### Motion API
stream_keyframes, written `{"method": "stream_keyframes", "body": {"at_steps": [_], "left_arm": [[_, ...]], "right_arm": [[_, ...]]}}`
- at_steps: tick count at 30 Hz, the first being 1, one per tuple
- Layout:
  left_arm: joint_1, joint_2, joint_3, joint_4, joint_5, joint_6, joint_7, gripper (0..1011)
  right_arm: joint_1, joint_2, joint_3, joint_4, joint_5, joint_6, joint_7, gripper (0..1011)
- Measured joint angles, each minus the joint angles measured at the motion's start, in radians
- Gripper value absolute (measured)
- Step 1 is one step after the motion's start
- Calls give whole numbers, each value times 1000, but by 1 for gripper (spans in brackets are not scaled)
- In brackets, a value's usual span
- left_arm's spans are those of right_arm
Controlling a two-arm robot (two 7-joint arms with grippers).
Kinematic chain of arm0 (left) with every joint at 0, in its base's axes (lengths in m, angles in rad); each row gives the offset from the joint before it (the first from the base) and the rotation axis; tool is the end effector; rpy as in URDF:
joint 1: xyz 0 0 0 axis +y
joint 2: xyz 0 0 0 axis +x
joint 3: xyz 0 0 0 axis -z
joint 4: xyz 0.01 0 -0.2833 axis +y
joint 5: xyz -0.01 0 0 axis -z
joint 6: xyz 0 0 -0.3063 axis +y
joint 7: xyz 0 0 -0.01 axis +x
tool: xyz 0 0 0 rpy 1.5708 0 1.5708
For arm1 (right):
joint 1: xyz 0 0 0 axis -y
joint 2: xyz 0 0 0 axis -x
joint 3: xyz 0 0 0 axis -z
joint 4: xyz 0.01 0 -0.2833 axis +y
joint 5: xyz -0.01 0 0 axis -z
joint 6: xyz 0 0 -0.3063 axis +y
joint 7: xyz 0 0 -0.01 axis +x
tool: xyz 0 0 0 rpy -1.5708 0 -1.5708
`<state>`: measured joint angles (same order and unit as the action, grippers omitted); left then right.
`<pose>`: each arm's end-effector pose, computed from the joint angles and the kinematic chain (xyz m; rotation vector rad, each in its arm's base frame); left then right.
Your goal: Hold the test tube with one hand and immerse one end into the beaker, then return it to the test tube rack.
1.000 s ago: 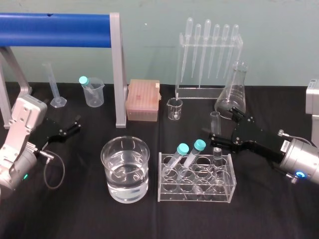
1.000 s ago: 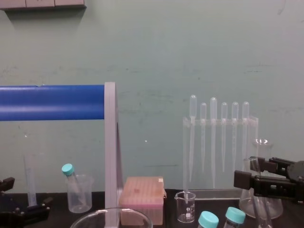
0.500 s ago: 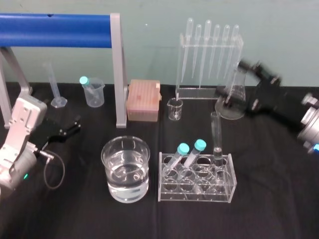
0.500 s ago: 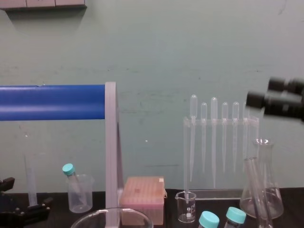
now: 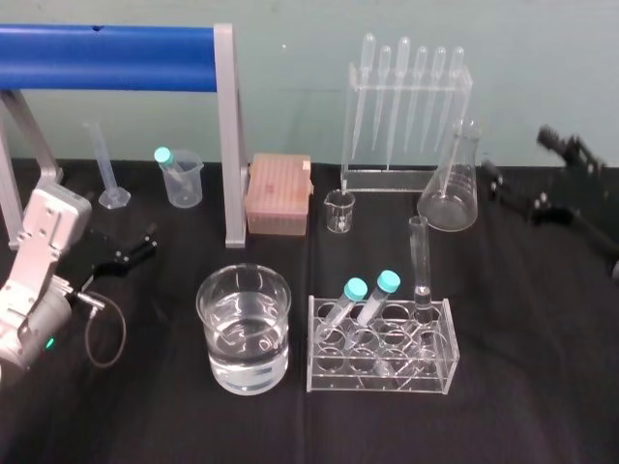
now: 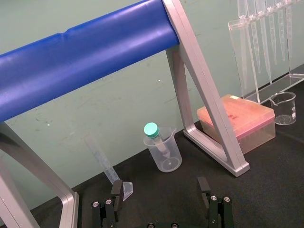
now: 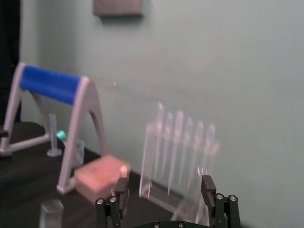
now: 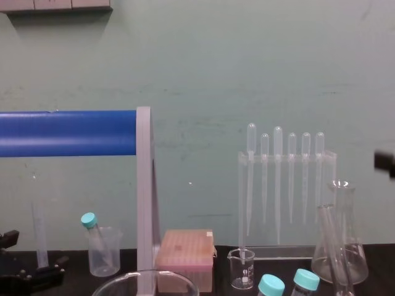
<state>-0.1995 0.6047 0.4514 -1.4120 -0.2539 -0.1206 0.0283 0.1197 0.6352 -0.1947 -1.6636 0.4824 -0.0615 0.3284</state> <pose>0.3546 0.0795 -0.2964 0.3044 -0.2851 1.2479 0.3472 -0.1058 -0.2093 -0.0324 -0.2227 -1.0273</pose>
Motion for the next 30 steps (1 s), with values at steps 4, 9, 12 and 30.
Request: {"method": "stream_keyframes", "body": {"at_steps": [4, 9, 12, 30], "left_arm": [[0, 0, 0, 0, 0, 0, 0, 1000], [0, 0, 0, 0, 0, 0, 0, 1000], [0, 0, 0, 0, 0, 0, 0, 1000], [0, 0, 0, 0, 0, 0, 0, 1000]], "right_arm": [[-10, -36, -4, 77, 29, 11, 16, 1004], [3, -74, -30, 177, 53, 50, 65, 1004], [15, -92, -42, 218, 65, 72, 94, 1004], [18, -96, -43, 223, 68, 76, 103, 1004]]}}
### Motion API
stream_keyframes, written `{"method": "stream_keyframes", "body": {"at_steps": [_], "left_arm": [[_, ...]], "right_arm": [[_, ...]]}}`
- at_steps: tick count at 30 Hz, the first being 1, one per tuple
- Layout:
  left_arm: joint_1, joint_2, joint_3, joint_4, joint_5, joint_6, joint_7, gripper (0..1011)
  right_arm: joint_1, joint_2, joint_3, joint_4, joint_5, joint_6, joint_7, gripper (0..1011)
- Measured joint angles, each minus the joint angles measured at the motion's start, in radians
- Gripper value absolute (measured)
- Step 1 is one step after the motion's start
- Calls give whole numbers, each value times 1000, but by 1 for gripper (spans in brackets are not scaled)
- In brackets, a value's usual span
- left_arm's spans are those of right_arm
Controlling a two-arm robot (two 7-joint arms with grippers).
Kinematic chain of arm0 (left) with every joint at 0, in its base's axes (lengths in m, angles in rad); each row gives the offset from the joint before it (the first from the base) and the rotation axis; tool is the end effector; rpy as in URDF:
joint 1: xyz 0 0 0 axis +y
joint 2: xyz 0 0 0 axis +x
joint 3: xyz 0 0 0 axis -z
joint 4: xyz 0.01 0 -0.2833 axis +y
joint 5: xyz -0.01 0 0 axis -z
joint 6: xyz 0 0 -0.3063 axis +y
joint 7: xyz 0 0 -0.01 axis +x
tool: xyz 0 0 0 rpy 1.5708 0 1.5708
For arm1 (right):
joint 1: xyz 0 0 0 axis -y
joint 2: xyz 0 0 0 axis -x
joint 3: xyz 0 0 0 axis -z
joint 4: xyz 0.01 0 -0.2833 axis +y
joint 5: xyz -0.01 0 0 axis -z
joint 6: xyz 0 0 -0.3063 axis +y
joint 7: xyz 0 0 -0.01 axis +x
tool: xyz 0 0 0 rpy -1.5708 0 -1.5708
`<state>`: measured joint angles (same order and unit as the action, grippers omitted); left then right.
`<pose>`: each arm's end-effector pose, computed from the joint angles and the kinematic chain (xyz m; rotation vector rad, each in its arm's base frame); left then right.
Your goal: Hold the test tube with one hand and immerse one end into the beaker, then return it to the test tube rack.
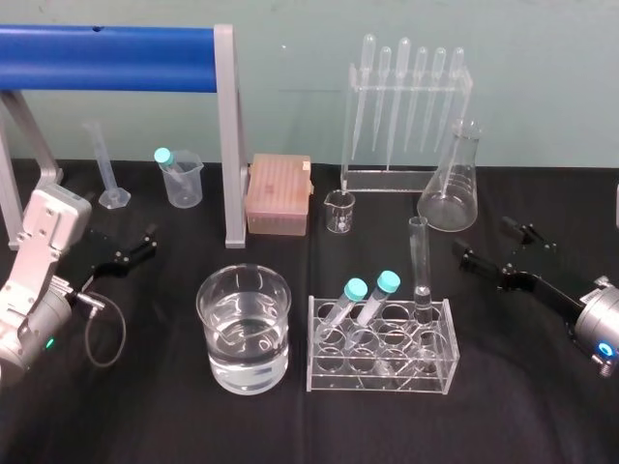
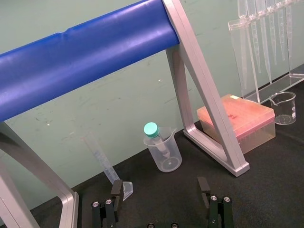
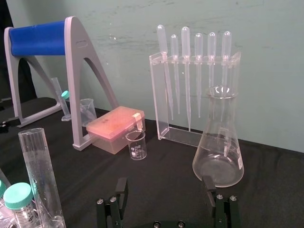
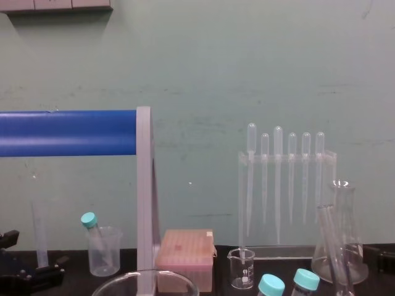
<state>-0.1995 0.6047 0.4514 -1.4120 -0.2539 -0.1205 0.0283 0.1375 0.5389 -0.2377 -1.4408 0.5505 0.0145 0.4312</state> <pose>0.3546 0.0795 -0.2964 0.3045 -0.2850 1.2480 0.3550 -0.1064 -0.2799 -0.0748 0.0893 -1.0033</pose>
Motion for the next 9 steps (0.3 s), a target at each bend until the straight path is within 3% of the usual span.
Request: {"method": "stream_keyframes", "body": {"at_steps": [9], "left_arm": [[0, 0, 0, 0, 0, 0, 0, 1000]], "right_arm": [[-1, 2, 1, -3, -1, -2, -4, 1004]]}}
